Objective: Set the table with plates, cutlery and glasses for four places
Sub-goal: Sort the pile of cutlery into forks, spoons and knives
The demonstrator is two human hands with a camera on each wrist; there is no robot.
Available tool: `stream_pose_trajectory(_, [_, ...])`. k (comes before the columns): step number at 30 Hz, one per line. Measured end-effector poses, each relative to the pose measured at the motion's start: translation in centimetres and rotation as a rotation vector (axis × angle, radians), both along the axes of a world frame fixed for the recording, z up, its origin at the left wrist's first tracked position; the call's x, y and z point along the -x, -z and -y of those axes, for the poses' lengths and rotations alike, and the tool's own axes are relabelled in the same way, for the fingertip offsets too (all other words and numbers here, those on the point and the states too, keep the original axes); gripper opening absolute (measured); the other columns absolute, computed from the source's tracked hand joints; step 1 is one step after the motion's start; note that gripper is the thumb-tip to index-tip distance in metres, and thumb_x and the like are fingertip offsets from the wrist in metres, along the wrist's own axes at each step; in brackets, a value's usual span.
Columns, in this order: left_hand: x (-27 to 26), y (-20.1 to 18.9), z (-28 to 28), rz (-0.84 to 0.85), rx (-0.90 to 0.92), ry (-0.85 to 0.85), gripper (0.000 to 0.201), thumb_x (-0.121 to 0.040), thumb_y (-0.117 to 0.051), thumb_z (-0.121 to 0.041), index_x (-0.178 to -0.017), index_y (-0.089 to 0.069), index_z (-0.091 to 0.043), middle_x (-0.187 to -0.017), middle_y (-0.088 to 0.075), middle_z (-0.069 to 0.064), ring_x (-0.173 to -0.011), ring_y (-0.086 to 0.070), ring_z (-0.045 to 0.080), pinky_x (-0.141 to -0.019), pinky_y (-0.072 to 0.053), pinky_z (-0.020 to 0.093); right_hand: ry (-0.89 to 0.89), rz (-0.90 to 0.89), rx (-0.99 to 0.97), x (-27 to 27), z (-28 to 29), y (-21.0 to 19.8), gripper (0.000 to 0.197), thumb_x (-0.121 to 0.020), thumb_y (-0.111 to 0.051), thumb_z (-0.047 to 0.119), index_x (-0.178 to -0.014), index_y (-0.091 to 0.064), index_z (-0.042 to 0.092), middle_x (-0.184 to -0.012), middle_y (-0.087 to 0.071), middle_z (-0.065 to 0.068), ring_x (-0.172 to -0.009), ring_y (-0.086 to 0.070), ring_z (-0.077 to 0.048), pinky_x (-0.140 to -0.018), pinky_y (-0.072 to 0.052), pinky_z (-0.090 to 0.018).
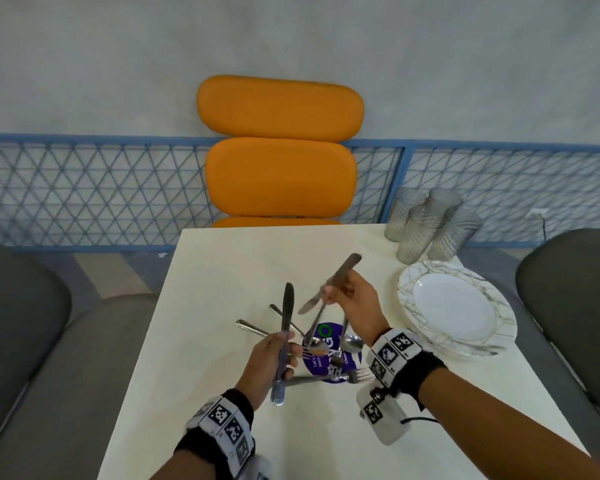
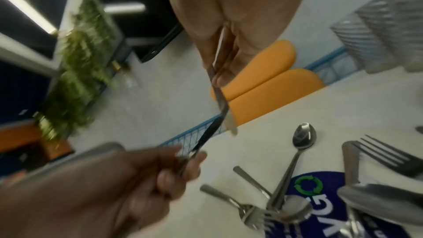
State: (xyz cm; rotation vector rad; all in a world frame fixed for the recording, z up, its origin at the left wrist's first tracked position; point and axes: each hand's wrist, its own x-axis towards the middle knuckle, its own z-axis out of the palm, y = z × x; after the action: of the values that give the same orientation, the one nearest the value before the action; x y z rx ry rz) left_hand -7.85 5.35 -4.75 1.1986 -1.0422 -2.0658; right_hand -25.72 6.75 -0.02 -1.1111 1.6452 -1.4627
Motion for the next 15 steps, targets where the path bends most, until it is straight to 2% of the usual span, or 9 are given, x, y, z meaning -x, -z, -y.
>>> stream_pose_trajectory(3, [0.4,-0.6,-0.5,-0.066,-0.048,0.039,0.035,-0.1,-0.034,-0.034,-0.1,-0.054,-0.005,-0.071,-0.06,0.01,-0.046,-0.048,0.012,-0.038,-0.039,0.022,-0.062,-0.322,0.036,-2.5,-2.0,0.7,0.011,-0.087,-0.057,0.001,-0.086,-0.061,0.012,-0.083,-0.062,0.007,-0.078,-0.061,-0.008,-0.077,-0.052,-0.021])
stream_pose_trajectory(5, [0.7,-1.4,-0.9,-0.112,-0.067,0.08,0.044,-0.097,-0.034,-0.043,-0.094,-0.057,-0.005,-0.067,-0.057,0.01,-0.044,-0.049,0.012,-0.038,-0.039,0.023,-0.111,-0.441,0.031,-4.4,-3.2,1.9,0.019,-0.085,-0.052,-0.004,-0.095,-0.061,0.009,-0.089,-0.061,0.004,-0.083,-0.06,-0.01,-0.079,-0.052,-0.024])
stream_pose_trajectory(7, [1.0,-2.0,-1.4,-0.122,-0.069,0.133,0.047,-0.099,-0.03,-0.042,-0.091,-0.059,-0.005,-0.06,-0.063,0.006,-0.046,-0.058,0.013,-0.04,-0.046,0.025,-0.105,-0.442,-0.011,-6.0,-4.3,2.9,0.021,-0.085,-0.046,-0.005,-0.099,-0.058,0.005,-0.096,-0.062,-0.006,-0.084,-0.061,-0.017,-0.075,-0.052,-0.026])
stream_pose_trajectory(10, [1.1,-1.8,-1.9,-0.111,-0.045,0.167,0.044,-0.102,-0.028,-0.035,-0.106,-0.059,-0.003,-0.064,-0.067,0.004,-0.057,-0.063,0.015,-0.05,-0.052,0.028,-0.082,-0.392,-0.047,-7.4,-5.6,3.7,0.023,-0.086,-0.041,-0.004,-0.102,-0.056,0.003,-0.095,-0.06,-0.009,-0.078,-0.058,-0.017,-0.068,-0.048,-0.019])
stream_pose_trajectory(12, [0.9,-1.1,-2.1,-0.101,-0.025,0.151,0.041,-0.102,-0.029,-0.032,-0.113,-0.055,-0.001,-0.061,-0.063,0.003,-0.052,-0.058,0.012,-0.046,-0.048,0.024,-0.104,-0.399,-0.036,-7.4,-6.1,3.9,0.024,-0.088,-0.04,-0.004,-0.104,-0.057,0.001,-0.102,-0.061,-0.009,-0.084,-0.06,-0.018,-0.075,-0.05,-0.02])
stream_pose_trajectory(15, [0.6,-0.8,-2.4,-0.076,-0.006,0.145,0.039,-0.102,-0.031,-0.031,-0.111,-0.057,-0.004,-0.065,-0.064,0.002,-0.054,-0.06,0.009,-0.046,-0.045,0.021,-0.157,-0.375,-0.073,-7.2,-6.5,4.1,0.025,-0.091,-0.042,-0.002,-0.108,-0.06,0.001,-0.125,-0.058,-0.008,-0.098,-0.063,-0.023,-0.081,-0.055,-0.025])
